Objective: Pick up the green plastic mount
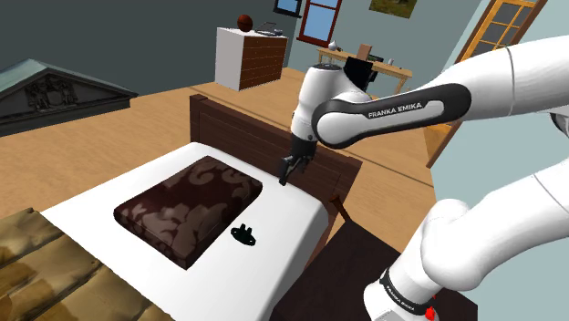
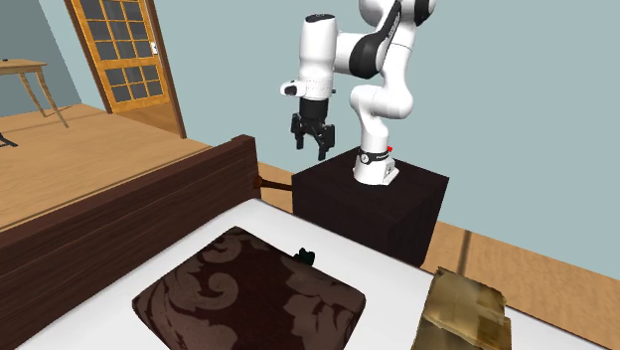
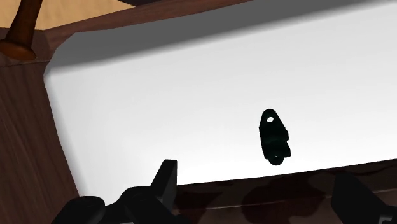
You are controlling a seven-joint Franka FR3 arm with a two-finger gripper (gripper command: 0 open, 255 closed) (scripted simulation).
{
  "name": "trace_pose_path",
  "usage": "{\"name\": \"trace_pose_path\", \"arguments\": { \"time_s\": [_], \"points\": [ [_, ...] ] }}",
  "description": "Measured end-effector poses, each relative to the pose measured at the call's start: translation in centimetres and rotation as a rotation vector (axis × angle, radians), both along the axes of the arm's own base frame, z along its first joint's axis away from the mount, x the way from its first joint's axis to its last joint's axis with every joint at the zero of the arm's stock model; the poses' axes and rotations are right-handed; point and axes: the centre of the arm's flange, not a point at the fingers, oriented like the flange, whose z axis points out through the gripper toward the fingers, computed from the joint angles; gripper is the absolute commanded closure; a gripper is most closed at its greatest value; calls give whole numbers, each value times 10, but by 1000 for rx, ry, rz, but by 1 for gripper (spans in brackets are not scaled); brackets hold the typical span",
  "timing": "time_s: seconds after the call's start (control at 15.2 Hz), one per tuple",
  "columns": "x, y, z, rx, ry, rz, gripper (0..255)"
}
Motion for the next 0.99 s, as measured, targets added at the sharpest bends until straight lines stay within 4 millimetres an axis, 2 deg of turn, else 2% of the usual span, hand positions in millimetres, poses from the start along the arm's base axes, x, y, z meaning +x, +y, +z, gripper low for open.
{"name": "trace_pose_path", "arguments": {
  "time_s": [0.13, 0.99],
  "points": [
    [11, 6, -28, 2, 8, 9, 0],
    [77, 45, -181, 13, 52, 72, 0]
  ]
}}
